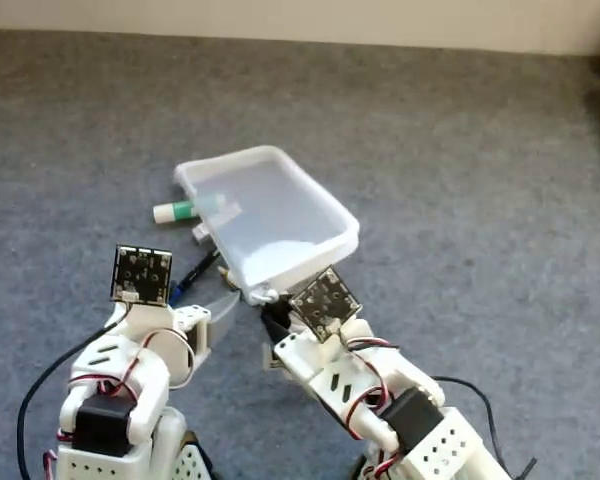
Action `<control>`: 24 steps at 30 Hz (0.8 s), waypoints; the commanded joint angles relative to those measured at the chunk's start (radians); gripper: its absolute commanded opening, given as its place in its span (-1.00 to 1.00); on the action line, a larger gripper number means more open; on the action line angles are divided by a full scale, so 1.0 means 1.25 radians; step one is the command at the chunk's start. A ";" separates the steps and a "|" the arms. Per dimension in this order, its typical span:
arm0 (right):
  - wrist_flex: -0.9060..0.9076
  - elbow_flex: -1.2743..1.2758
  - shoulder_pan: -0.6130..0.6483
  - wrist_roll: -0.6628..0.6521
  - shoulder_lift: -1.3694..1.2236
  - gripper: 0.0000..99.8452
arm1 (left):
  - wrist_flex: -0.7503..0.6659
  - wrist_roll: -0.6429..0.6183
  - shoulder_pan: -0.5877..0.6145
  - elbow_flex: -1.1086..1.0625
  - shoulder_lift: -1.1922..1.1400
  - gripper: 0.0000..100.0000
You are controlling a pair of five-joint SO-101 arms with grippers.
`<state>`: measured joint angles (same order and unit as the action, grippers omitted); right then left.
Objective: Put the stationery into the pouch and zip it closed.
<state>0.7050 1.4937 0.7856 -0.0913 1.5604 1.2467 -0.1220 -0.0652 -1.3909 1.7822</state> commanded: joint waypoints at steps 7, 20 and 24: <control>-0.029 -0.007 -0.007 -0.006 0.018 -0.99 | 0.042 -0.007 -0.028 0.078 -0.001 -0.36; -0.052 -0.006 -0.007 -0.006 0.017 -0.99 | 0.065 -0.010 -0.072 0.100 -0.001 -0.36; -0.052 -0.006 -0.004 -0.006 0.017 -0.99 | 0.059 -0.010 -0.071 0.100 -0.001 -0.36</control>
<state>0.6713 1.4937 0.7887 -0.0913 1.5604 1.3265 -0.1220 -0.1312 -1.3142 1.7837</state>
